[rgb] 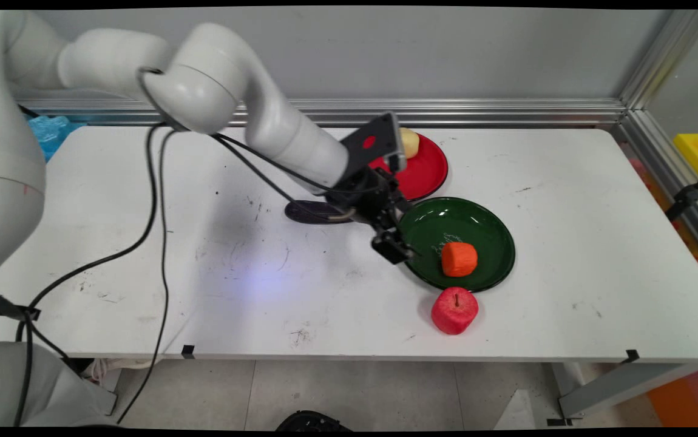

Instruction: Pick up the mandarin from the green plate

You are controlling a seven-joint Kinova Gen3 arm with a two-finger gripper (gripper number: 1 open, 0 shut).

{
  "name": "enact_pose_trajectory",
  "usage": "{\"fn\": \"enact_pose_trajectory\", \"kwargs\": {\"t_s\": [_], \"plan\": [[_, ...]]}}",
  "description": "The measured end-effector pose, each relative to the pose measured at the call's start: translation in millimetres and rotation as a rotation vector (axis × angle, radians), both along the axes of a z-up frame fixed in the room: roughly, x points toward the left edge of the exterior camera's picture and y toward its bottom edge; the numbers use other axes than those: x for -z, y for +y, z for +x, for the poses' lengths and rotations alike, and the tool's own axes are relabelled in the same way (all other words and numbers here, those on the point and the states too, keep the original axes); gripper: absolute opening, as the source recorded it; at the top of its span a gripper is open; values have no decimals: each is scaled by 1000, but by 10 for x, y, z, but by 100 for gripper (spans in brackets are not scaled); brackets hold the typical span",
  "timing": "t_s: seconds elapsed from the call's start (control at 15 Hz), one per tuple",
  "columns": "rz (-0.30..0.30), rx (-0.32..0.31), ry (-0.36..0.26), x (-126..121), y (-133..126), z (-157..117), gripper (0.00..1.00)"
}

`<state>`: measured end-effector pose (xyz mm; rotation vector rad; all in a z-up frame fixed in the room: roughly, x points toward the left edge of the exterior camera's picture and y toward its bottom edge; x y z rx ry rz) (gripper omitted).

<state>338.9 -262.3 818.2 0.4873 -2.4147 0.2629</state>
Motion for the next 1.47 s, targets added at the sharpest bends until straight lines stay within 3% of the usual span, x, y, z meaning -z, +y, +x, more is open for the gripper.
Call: {"fn": "enact_pose_trajectory", "kwargs": {"t_s": [0.8, 1.47], "plan": [[-27, -25, 56, 489, -353, -532, 100], [-8, -41, 67, 776, -447, -704, 100]]}}
